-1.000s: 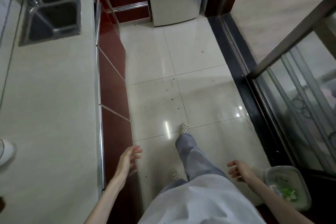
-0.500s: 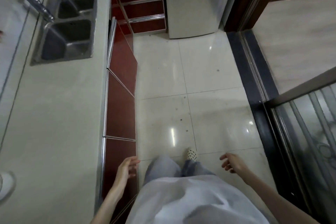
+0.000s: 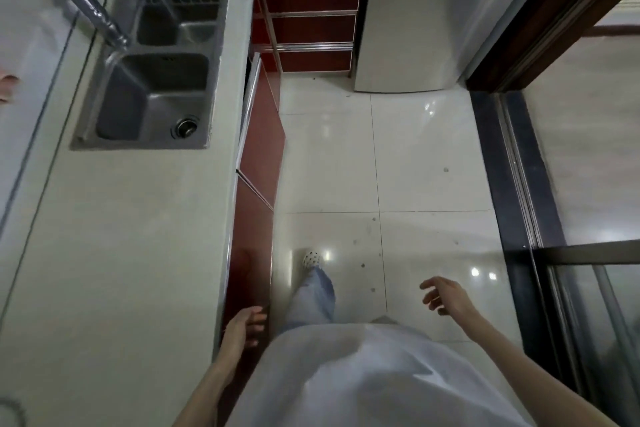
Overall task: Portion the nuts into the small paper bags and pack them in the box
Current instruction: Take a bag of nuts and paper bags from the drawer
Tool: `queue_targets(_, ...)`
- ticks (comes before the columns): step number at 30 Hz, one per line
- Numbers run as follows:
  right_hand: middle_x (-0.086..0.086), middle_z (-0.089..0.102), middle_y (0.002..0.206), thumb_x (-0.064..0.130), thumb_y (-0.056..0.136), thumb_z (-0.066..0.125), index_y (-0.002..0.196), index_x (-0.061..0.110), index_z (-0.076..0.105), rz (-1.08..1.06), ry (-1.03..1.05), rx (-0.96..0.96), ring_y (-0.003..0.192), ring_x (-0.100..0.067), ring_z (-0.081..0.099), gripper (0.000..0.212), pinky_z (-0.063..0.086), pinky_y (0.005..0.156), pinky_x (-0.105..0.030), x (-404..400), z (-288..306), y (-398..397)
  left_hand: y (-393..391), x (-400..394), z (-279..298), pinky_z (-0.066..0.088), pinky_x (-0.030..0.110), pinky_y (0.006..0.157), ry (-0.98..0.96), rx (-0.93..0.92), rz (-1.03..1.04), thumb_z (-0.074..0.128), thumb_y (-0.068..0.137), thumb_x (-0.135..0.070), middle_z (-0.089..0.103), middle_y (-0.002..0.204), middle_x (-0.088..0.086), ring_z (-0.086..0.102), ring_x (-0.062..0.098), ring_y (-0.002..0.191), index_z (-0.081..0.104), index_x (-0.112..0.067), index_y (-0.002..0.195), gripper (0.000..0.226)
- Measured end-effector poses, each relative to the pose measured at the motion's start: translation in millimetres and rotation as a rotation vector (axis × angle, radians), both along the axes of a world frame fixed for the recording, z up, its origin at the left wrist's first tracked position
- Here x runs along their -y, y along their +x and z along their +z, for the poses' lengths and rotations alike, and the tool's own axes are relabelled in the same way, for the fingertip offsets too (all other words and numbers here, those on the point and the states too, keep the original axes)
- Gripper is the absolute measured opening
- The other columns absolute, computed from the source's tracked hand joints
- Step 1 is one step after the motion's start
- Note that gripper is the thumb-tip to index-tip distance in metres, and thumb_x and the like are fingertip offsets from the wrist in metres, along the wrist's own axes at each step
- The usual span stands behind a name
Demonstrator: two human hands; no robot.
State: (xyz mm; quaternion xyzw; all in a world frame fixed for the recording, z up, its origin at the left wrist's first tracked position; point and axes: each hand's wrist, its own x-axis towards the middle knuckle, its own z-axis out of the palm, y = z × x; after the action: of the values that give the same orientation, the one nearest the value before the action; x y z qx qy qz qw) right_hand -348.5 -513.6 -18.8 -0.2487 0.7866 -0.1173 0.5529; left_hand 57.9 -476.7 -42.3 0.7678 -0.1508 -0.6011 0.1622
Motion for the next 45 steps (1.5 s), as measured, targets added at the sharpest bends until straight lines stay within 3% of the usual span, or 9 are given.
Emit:
queue_targets(6, -0.015, 0.062, 0.068, 0.014, 0.096, 0.037, 0.093, -0.001, 0.065, -0.064, 0.076, -0.035, 0.057, -0.023, 0.052, 0.031, 0.035, 0.053, -0.026, 51.4, -2.8, 28.0, 25.1, 139.5, 14.3, 0.037, 0.021, 0.048, -0.055, 0.0, -0.169, 0.029, 0.103, -0.013, 0.061, 0.104, 0.01, 0.054, 0.014, 0.071, 0.053, 0.002, 0.127, 0.037)
queue_targets(13, -0.014, 0.062, 0.065, 0.013, 0.095, 0.038, 0.092, -0.001, 0.064, -0.113, 0.187, -0.044, 0.057, -0.025, 0.053, 0.03, 0.038, 0.054, -0.027, 89.6, -14.4, 39.8, 35.3, 253.4, 20.1, 0.036, 0.028, 0.058, -0.1, -0.03, -0.162, 0.033, 0.102, -0.014, 0.063, 0.099, 0.01, 0.054, 0.016, 0.074, 0.054, 0.004, 0.127, 0.038)
queue_targets(17, -0.015, 0.063, 0.068, 0.014, 0.094, 0.039, 0.092, -0.001, 0.065, -0.114, 0.221, -0.022, 0.06, -0.026, 0.055, 0.03, 0.041, 0.058, -0.03, 133.7, -26.6, 39.1, 44.7, 308.7, 15.5, 0.037, 0.029, 0.061, -0.102, -0.014, -0.138, 0.035, 0.101, -0.014, 0.061, 0.121, 0.023, 0.055, 0.018, 0.075, 0.054, 0.004, 0.127, 0.037)
queue_targets(21, -0.013, 0.063, 0.07, 0.018, 0.095, 0.037, 0.092, 0.003, 0.064, -0.087, 0.227, -0.012, 0.061, -0.025, 0.056, 0.031, 0.041, 0.059, -0.03, 205.2, -32.0, 29.1, 46.8, 367.6, 11.0, 0.037, 0.028, 0.059, -0.078, -0.005, -0.131, 0.037, 0.101, -0.016, 0.059, 0.125, 0.023, 0.056, 0.018, 0.077, 0.054, 0.002, 0.128, 0.037)
queue_targets(27, -0.012, 0.062, 0.068, 0.016, 0.095, 0.036, 0.093, 0.002, 0.063, -0.047, 0.163, 0.006, 0.058, -0.022, 0.052, 0.031, 0.036, 0.054, -0.026, 349.0, -18.9, 12.1, 20.9, 447.5, 9.7, 0.034, 0.027, 0.057, -0.044, -0.003, -0.027, 0.037, 0.102, -0.017, 0.061, 0.108, 0.015, 0.053, 0.018, 0.072, 0.054, 0.003, 0.127, 0.037)
queue_targets(37, -0.015, 0.063, 0.075, 0.013, 0.096, 0.037, 0.095, 0.002, 0.066, 0.051, 0.004, 0.057, 0.062, -0.022, 0.053, 0.031, 0.036, 0.056, -0.028, 555.9, 14.1, 1.0, -0.4, 510.4, 10.4, 0.042, 0.028, 0.06, -0.022, -0.001, 0.185, 0.044, 0.1, -0.024, 0.066, 0.093, 0.01, 0.059, 0.021, 0.071, 0.064, -0.009, 0.107, 0.026)
queue_targets(39, -0.015, 0.064, 0.074, 0.013, 0.096, 0.037, 0.096, 0.002, 0.066, 0.064, 0.014, 0.055, 0.063, -0.022, 0.053, 0.031, 0.037, 0.057, -0.028, 585.4, 8.7, 3.3, 1.1, 542.2, 9.7, 0.042, 0.027, 0.056, -0.056, -0.032, 0.215, 0.041, 0.101, -0.019, 0.066, 0.089, 0.01, 0.059, 0.02, 0.07, 0.062, -0.007, 0.106, 0.025)
queue_targets(42, -0.014, 0.064, 0.073, 0.013, 0.095, 0.037, 0.096, 0.001, 0.066, 0.068, 0.038, 0.047, 0.062, -0.022, 0.053, 0.031, 0.038, 0.057, -0.028, 629.5, 1.3, 10.3, 1.4, 608.5, 11.4, 0.04, 0.026, 0.054, -0.117, -0.094, 0.281, 0.04, 0.101, -0.017, 0.066, 0.068, 0.003, 0.056, 0.017, 0.062, 0.062, -0.012, 0.087, 0.026)
queue_targets(45, -0.014, 0.064, 0.073, 0.014, 0.095, 0.038, 0.097, 0.001, 0.066, 0.064, 0.038, 0.048, 0.062, -0.022, 0.054, 0.031, 0.038, 0.057, -0.028, 676.8, -3.2, 22.0, 4.8, 684.2, 9.8, 0.038, 0.027, 0.062, -0.194, -0.082, 0.2, 0.037, 0.102, -0.017, 0.065, 0.08, 0.003, 0.055, 0.017, 0.071, 0.062, -0.014, 0.091, 0.028)
